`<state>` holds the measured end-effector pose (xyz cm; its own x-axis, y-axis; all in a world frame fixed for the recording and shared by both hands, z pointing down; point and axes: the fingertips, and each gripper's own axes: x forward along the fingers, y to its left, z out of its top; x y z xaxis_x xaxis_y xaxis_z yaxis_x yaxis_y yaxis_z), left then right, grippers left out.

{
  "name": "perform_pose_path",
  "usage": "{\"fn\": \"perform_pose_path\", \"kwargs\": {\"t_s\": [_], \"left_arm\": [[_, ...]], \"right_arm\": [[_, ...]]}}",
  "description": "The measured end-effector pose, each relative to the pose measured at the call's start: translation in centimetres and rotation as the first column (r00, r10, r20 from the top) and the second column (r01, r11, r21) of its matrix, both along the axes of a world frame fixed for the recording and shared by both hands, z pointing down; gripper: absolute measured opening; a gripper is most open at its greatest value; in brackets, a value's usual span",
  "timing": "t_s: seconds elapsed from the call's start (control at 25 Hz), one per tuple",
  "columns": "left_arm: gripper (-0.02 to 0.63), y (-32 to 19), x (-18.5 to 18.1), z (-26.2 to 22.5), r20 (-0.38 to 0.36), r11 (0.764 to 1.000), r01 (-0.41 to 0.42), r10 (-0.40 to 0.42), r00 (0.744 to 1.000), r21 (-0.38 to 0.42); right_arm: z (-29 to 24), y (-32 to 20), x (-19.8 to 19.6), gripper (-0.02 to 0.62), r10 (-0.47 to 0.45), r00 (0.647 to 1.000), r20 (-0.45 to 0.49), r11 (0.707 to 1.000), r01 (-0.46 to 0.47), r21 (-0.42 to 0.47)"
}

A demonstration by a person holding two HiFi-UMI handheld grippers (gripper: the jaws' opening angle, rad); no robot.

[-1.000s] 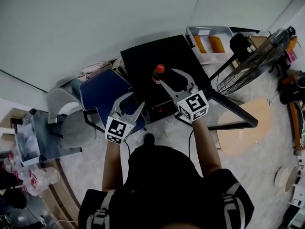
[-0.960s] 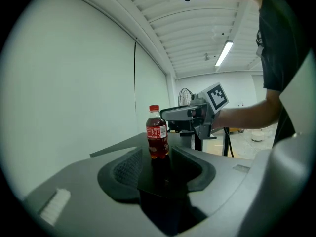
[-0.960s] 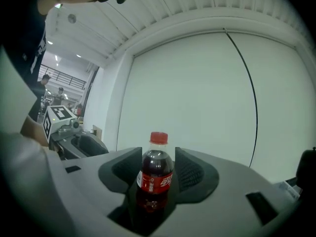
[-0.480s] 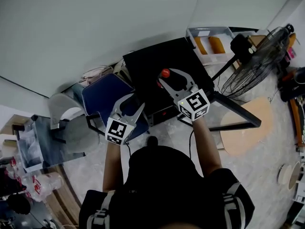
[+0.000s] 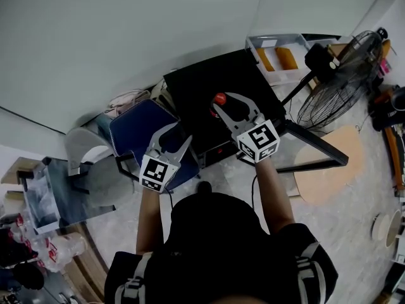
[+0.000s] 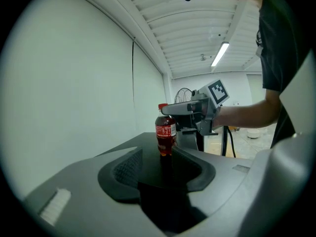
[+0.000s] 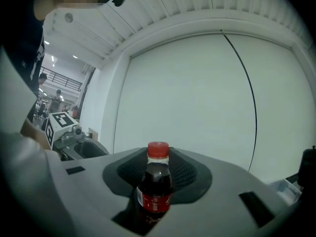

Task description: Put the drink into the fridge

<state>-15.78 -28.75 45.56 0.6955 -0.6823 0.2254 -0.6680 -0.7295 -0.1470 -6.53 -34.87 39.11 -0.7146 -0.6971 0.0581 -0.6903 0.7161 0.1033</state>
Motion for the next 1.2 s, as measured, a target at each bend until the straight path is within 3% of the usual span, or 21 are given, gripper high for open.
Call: {"fn": "perform_pose_path", "kwargs": {"t_s": [0.4, 1.2], "left_arm": [[0.179, 0.7, 0.2, -0.8, 0.005, 1.0, -0.003, 0.003, 1.0, 0.013], [0.178, 5.5, 5.1, -1.9, 0.01, 1.0, 0.009, -0.01, 1.0, 0.028]], "right_arm": [[-0.5, 0.8, 1.2, 0.132, 0.023, 1.0, -0.008, 1.0, -0.023, 0.012], [-1.9, 5.8, 7.0, 0.132, 0.033, 0.999, 0.02, 0.999, -0.034, 0.038]]}}
